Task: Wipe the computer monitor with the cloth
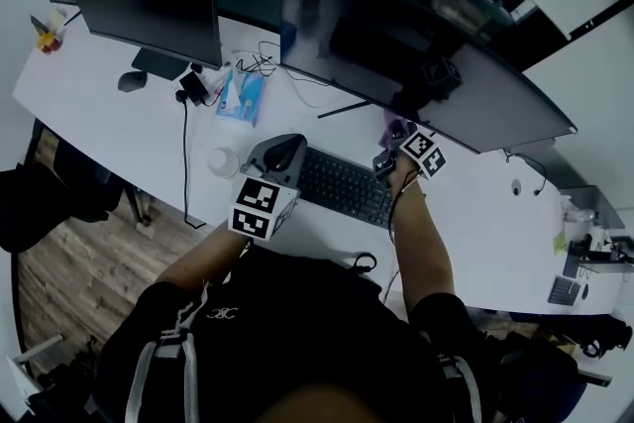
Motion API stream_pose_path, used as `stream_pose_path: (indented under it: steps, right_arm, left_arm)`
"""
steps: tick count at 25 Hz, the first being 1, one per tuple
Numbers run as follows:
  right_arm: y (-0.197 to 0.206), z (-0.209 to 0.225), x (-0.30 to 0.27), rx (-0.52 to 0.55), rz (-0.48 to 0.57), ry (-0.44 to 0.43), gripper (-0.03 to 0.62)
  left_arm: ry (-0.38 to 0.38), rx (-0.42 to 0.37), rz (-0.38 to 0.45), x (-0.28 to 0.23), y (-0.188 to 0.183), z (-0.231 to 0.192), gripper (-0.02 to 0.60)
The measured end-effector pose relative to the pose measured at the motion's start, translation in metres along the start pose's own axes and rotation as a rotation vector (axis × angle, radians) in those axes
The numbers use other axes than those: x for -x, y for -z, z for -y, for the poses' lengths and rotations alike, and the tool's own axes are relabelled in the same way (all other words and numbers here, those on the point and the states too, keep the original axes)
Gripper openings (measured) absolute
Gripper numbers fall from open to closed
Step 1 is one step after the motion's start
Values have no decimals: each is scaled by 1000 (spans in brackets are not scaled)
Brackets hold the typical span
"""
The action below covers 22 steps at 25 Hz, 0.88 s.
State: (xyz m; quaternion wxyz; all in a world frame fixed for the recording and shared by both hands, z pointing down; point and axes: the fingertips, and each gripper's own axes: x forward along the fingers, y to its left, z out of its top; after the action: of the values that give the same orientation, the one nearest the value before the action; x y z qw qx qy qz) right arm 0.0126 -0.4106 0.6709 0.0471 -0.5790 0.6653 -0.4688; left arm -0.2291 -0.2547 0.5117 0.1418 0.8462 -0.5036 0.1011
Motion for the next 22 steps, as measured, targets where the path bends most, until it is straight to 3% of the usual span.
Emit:
stream_pose_path:
  steps: [11, 22]
  right_arm:
    - [36, -57, -25, 126, -14, -23, 81]
    - [69, -114, -51, 297, -58, -55, 83]
  left_arm:
    - [17, -54, 95, 36, -48, -36, 14]
    - [-25, -45, 125, 65, -57, -71, 14]
